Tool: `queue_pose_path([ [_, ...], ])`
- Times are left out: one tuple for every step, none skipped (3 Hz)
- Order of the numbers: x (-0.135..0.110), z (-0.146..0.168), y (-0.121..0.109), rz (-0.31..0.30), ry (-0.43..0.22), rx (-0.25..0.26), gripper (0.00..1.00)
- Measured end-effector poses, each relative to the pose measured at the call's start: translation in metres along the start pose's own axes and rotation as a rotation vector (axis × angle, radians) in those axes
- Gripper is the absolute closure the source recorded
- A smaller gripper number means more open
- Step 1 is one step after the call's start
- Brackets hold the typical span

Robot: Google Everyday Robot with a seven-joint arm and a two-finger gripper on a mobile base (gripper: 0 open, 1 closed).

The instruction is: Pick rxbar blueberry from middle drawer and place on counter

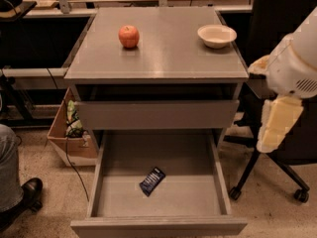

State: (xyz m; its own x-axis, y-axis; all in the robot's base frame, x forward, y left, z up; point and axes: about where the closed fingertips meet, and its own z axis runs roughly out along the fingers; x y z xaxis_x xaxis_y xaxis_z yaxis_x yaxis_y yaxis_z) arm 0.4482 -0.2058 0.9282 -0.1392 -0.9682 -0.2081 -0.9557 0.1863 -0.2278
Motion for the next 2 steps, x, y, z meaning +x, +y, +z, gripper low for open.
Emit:
queue_pose_path([
  [-0.003, 0.056, 0.004, -0.098, -0.03, -0.045, 0.0],
  [-0.022, 0.149, 0.028, -0.242, -0.122, -0.129, 0.0],
])
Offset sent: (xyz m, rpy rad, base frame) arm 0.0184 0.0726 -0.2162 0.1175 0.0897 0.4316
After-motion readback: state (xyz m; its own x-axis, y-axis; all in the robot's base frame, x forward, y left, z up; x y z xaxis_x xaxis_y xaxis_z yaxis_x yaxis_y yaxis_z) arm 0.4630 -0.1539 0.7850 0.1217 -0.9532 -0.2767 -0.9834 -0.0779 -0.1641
